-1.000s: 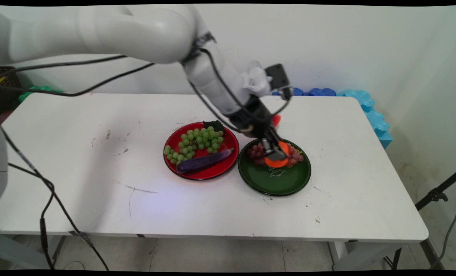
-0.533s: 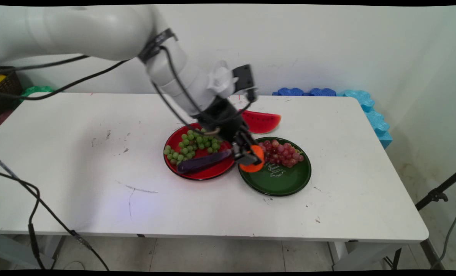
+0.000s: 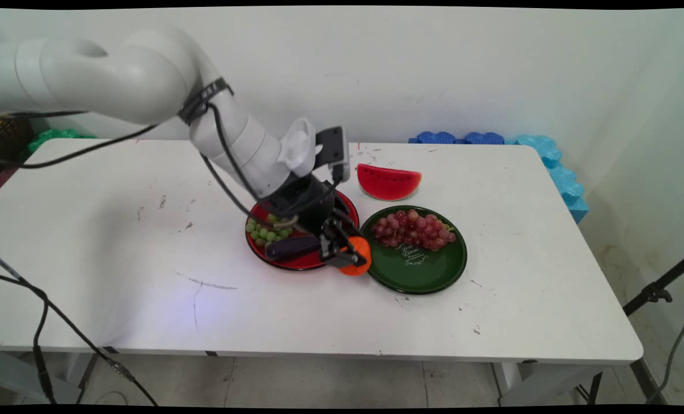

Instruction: Place the picked object on the table

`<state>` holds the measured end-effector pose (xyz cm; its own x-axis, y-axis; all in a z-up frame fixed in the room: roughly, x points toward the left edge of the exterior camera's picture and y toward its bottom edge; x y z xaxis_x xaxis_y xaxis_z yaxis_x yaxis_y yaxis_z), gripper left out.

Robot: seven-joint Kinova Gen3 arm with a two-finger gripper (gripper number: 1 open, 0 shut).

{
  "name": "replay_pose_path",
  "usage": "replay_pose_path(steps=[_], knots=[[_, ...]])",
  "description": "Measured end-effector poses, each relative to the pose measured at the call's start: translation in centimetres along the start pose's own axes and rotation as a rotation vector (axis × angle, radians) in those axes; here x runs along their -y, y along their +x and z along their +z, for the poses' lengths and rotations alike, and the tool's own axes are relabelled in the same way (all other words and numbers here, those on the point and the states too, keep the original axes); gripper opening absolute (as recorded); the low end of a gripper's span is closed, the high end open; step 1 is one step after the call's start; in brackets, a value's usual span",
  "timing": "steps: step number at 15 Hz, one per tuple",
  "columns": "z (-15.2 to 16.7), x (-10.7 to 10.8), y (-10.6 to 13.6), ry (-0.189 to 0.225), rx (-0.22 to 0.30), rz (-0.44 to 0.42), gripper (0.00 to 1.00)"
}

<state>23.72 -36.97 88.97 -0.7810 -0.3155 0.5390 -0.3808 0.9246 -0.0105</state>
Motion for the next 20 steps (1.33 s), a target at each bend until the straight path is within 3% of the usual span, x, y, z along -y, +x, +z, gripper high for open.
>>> replay_pose_path(steps=[8, 20], knots=[[2.6, 0.1, -3.1, -0.013, 0.006, 0.015, 0.00], [5.1, -0.2, -5.2, -0.024, 0.003, 0.011, 0.00]])
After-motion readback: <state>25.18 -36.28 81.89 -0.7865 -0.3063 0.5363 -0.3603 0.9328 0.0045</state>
